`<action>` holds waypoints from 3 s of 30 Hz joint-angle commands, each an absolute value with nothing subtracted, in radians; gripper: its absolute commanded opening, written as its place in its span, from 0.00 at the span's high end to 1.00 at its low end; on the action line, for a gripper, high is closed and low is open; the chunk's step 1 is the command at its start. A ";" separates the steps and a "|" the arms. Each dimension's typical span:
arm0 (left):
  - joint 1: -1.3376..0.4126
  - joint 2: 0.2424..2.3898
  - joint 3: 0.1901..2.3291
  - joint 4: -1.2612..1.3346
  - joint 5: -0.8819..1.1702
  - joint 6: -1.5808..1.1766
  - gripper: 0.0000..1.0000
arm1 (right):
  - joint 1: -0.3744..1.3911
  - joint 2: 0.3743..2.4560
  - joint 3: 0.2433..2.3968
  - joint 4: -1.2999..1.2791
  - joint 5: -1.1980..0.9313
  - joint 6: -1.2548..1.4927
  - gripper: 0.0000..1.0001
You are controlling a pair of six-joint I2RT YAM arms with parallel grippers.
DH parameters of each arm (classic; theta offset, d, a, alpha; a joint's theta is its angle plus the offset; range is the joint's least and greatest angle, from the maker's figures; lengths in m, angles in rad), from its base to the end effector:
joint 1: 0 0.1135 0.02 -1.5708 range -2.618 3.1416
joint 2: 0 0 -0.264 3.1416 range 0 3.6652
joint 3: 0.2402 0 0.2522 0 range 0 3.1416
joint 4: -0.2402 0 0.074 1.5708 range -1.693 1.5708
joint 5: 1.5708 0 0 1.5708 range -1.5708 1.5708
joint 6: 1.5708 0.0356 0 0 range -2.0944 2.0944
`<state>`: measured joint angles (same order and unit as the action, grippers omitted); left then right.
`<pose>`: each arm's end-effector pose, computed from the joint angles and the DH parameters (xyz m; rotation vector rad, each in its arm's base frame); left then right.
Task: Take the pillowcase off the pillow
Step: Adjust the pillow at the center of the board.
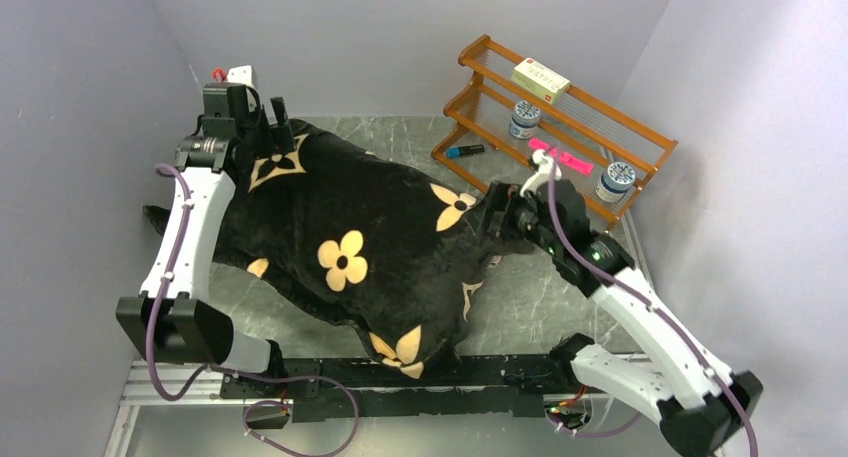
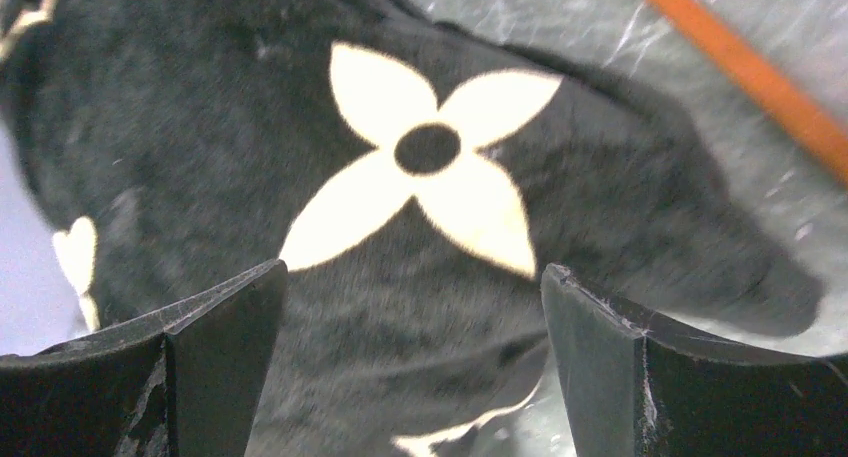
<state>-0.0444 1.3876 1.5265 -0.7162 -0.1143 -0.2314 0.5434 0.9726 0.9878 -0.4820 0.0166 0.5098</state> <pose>0.2977 -0.0092 0.4067 -0.2662 2.1275 -0.0383 0.1828 0.1097 0.3460 -0.0245 2.0986 0.6346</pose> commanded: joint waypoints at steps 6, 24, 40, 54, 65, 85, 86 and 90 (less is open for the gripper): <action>-0.010 1.532 1.669 -0.702 -0.025 -0.191 0.04 | 0.543 0.733 0.689 -0.334 -0.140 0.919 0.00; -0.002 1.687 1.516 -0.702 0.176 -0.162 0.12 | 0.841 1.014 0.555 0.055 -0.067 1.118 0.04; -0.002 1.439 1.430 -0.750 0.353 -0.157 0.95 | 0.839 1.061 0.825 -0.113 0.032 0.706 1.00; -0.015 1.105 1.356 -0.806 0.440 -0.223 0.95 | 0.648 1.244 1.335 -0.204 0.109 0.320 1.00; -0.087 0.937 1.271 -0.805 0.597 -0.225 0.95 | 0.598 1.488 1.643 -0.147 -0.019 0.160 1.00; -0.179 0.784 1.105 -0.665 0.872 -0.220 0.95 | 0.635 1.842 1.881 -0.037 -0.287 0.104 1.00; -0.179 0.779 1.085 -0.664 0.862 -0.218 0.95 | 0.646 1.867 1.900 -0.049 -0.293 0.092 1.00; -0.179 0.761 1.033 -0.678 0.790 -0.207 0.89 | 0.688 1.945 1.941 -0.079 -0.279 0.075 1.00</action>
